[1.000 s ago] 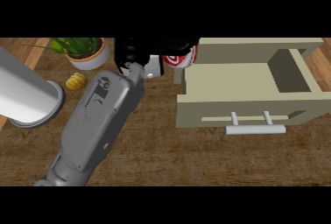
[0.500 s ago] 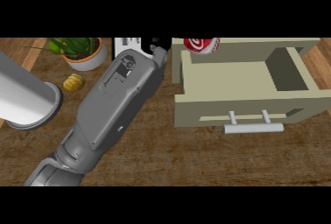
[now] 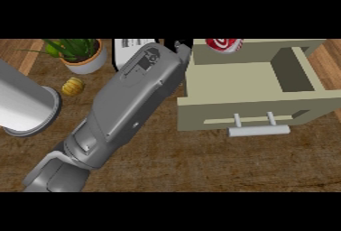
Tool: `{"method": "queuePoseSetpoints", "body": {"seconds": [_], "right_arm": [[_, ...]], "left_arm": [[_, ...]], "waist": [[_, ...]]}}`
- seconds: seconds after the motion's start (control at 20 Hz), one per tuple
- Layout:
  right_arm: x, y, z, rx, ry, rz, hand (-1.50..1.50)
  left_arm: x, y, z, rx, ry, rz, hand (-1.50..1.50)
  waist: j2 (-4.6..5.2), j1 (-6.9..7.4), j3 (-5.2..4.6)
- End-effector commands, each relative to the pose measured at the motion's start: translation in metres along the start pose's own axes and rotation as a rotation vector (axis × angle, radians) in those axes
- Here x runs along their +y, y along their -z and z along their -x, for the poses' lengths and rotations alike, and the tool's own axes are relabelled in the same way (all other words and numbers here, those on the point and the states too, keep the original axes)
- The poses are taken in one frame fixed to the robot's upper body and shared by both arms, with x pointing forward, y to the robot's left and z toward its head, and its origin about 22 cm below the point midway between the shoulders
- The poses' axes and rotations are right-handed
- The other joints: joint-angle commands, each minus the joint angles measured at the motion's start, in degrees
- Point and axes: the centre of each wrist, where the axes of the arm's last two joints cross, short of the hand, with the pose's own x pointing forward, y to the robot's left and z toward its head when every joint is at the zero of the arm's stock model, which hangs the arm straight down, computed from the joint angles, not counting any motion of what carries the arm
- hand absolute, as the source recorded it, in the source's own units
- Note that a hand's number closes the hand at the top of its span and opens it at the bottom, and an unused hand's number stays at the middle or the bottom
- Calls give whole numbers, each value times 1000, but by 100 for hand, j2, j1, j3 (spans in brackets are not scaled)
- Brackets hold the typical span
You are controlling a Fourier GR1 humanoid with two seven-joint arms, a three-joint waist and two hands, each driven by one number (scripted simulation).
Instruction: Pick up the can, place it into the drawer and close the drawer
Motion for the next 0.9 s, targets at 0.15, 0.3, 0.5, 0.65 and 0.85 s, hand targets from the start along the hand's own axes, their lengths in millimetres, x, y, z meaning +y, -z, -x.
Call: {"method": "queuePoseSetpoints", "body": {"seconds": [0.15, 0.3, 0.5, 0.65, 0.85], "right_arm": [[14, 1, 0, 3, 23, -4, -150], [10, 11, -1, -25, 9, -27, -150], [6, 18, 14, 5, 2, -38, -150], [15, 13, -6, 0, -9, -36, -150], [4, 14, 0, 6, 7, -31, -150]], "left_arm": [[-16, 1, 2, 24, 45, -2, 150], [-16, 0, 13, 49, 69, -17, 150], [-17, 5, 11, 70, 50, -20, 150], [4, 3, 48, 75, 105, -57, 150], [-11, 4, 32, 59, 130, -87, -150]], "waist": [[5, -60, 4], [24, -101, 4], [60, -153, 10], [68, -175, 2], [54, -228, 8]]}}
